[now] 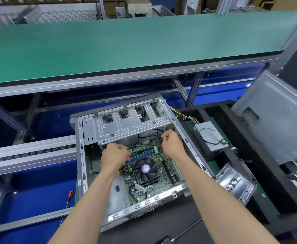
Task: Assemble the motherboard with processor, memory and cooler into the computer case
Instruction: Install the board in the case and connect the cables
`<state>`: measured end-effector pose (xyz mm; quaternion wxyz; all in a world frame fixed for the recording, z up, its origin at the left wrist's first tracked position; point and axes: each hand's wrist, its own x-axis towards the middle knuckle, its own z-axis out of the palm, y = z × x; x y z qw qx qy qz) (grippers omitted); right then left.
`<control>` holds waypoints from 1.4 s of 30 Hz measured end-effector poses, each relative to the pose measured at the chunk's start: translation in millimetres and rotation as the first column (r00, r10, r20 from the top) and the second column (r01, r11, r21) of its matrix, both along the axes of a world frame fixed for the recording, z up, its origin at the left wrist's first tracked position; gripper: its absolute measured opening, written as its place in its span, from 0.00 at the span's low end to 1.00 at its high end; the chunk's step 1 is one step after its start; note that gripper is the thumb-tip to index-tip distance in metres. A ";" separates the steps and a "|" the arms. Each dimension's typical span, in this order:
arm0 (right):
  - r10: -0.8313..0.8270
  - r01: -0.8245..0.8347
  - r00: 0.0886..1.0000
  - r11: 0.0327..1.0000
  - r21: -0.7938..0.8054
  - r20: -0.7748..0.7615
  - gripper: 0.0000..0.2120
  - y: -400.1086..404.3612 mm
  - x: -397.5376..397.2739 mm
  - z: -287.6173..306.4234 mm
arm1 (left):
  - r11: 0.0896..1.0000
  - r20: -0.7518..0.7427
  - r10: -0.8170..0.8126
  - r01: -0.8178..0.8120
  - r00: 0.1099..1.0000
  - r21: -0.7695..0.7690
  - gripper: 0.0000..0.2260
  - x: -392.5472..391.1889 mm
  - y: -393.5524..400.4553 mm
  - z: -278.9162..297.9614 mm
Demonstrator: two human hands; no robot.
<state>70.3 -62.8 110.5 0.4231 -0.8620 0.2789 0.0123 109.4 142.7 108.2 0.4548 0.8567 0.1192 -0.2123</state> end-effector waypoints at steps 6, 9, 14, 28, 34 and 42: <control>0.030 -0.026 0.997 0.998 -0.063 0.075 0.05 -0.4 -5.3 -5.9 | 0.410 -0.383 -0.342 -0.230 0.858 -0.882 0.08 -11.1 -24.7 23.2; 0.163 -0.142 0.983 0.968 -0.208 0.086 0.07 6.1 -6.9 -1.6 | 0.189 -0.469 -0.260 -0.432 0.844 -0.882 0.10 -15.4 -41.9 24.2; 0.212 -0.246 0.968 0.913 0.327 0.136 0.09 9.5 -15.4 22.8 | 0.033 -0.502 -0.132 -0.502 0.855 -0.864 0.13 -13.1 -51.0 18.3; 0.353 -0.294 0.926 0.451 0.843 0.134 0.08 5.6 -18.6 31.3 | 0.388 -0.412 0.104 -0.419 0.905 -0.821 0.11 -18.2 -48.8 7.5; 0.295 -0.286 0.949 0.664 0.691 0.109 0.09 9.1 -16.6 24.4 | 0.136 -0.579 0.090 -0.586 0.811 -0.799 0.12 -14.6 -48.4 11.5; 0.382 -0.393 0.895 0.431 0.813 0.230 0.18 7.9 -19.3 23.3 | 0.017 -0.676 0.033 -0.677 0.736 -0.736 0.11 -13.2 -46.2 16.5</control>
